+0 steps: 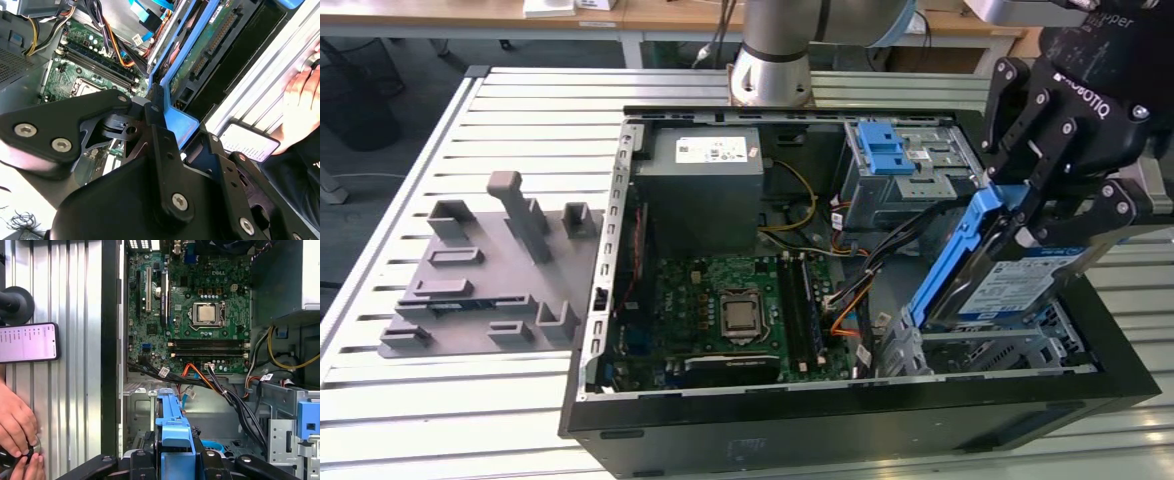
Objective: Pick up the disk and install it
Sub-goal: 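Insert the disk into the insertion slot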
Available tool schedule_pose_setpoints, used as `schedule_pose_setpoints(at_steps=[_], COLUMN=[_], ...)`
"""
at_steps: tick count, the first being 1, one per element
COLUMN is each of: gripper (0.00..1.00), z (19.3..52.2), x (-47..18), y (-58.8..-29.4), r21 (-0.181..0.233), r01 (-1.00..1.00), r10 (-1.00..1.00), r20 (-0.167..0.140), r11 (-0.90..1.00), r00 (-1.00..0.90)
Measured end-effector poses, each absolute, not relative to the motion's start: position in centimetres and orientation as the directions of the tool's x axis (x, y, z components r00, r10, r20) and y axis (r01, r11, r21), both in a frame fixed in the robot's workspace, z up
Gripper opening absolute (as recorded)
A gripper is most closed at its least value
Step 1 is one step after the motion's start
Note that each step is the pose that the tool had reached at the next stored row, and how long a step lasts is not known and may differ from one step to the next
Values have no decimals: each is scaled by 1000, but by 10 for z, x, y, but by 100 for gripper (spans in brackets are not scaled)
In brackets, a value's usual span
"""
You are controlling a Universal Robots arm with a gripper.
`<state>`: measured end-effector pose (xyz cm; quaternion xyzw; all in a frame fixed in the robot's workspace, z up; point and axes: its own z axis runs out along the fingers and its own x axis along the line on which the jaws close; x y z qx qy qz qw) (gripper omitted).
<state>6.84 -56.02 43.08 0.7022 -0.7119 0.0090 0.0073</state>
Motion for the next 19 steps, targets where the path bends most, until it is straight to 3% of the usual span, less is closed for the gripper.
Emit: schedule_pose_setpoints(at_steps=[19], gripper=[36], z=[419], x=[69], y=[-561], r21=[-2], r01=[-1000], r10=[-1000], r20=[23], r11=[14], r00=[-14])
